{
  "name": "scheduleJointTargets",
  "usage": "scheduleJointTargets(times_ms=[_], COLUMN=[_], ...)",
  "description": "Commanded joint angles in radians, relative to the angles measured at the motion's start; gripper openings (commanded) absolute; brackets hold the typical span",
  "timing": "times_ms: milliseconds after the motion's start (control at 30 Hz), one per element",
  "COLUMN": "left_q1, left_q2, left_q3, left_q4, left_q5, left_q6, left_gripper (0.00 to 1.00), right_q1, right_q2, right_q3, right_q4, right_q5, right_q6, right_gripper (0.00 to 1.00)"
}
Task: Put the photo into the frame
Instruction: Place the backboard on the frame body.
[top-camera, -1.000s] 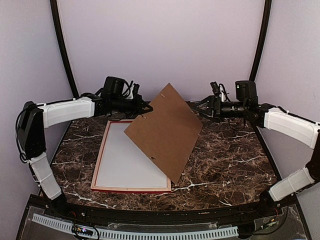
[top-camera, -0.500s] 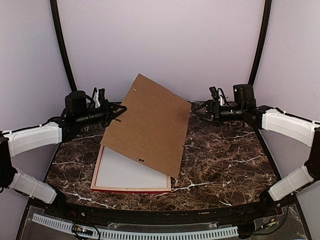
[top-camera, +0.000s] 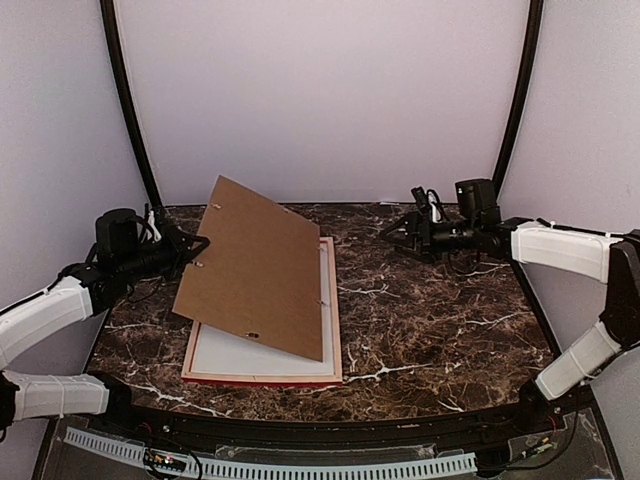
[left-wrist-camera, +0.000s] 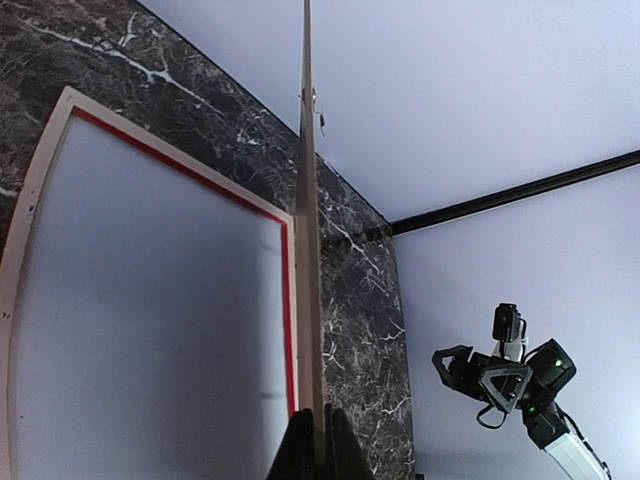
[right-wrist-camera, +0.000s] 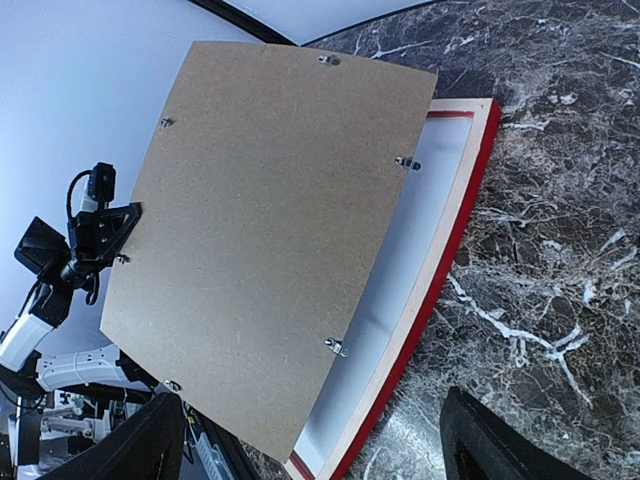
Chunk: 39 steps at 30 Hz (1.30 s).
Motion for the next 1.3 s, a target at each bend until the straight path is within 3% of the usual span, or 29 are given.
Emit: scheduleJointTargets(times_ms=[0,1267], left_q1=[0.027,0.042], left_q2=[-0.036,-0.017], left_q3=[-0.024,-0.135], left_q4=[-0.001,0.186], left_q5=[0.009,0.091], left_q6=[0.027,-0.045], left_gripper=[0.0,0.0], right_q1=[-0.003,-0.003], right_q2=[0.029,0.126], right_q3=[-0.012,-0.018], right_q4=[0.069,0.105], right_q5=[-0.017,-0.024], right_q6=[0.002,0.005], right_gripper=[0.89,0.88])
